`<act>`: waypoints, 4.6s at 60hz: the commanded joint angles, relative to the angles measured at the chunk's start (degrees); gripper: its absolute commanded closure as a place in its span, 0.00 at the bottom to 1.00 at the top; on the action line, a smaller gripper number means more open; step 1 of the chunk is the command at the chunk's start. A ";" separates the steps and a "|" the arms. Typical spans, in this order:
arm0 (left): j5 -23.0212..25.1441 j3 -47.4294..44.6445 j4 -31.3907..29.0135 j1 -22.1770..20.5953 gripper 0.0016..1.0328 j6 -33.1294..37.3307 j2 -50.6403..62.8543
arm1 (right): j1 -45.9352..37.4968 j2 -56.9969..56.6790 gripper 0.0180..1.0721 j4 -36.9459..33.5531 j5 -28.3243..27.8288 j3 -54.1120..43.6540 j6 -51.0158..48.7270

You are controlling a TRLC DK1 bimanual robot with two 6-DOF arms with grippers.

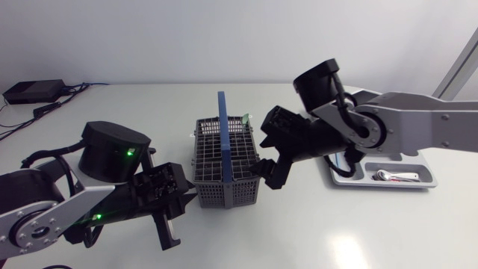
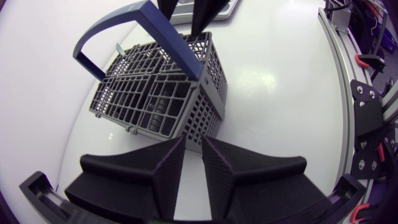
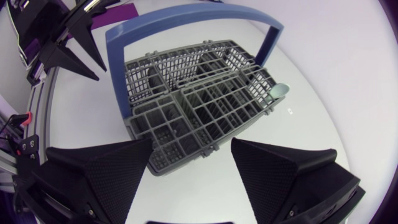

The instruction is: Unload the cutlery basket into the drawer organizer.

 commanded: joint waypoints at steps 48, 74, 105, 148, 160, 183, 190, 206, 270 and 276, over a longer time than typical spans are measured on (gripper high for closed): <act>-0.16 -1.42 -1.78 -4.96 0.85 1.03 2.88 | -15.36 24.91 0.87 4.10 -11.44 26.16 13.78; -0.16 -2.48 -2.05 -5.40 0.86 0.95 2.08 | -12.81 37.04 0.95 2.52 -13.02 39.34 19.67; -0.34 -3.18 -3.28 -5.49 0.86 1.03 -0.20 | -10.71 34.58 0.95 -2.49 -17.24 32.40 16.59; -3.41 -4.41 -4.51 -3.03 0.86 1.91 -0.03 | -14.84 26.06 0.95 -0.12 -17.50 18.34 14.57; -3.41 -4.59 -3.01 -0.83 0.86 2.88 0.68 | -12.37 24.56 0.95 1.02 -18.91 15.70 13.60; -3.41 -4.32 -0.29 6.29 0.86 7.19 2.26 | -13.17 21.57 0.95 1.64 -19.17 14.56 12.99; -3.41 -4.23 0.41 7.25 0.86 7.71 2.44 | -14.31 23.68 0.95 1.55 -19.08 17.81 14.04; -3.32 -3.44 2.44 9.45 0.86 8.94 4.28 | -12.02 23.15 0.95 1.81 -19.52 16.40 14.04; 3.18 4.20 13.86 23.43 0.86 16.59 17.55 | -7.01 0.74 0.95 0.41 -17.68 -7.50 13.34; 5.73 2.80 13.69 27.03 0.86 17.56 14.83 | -7.01 -0.14 0.95 1.55 -14.60 -8.20 13.43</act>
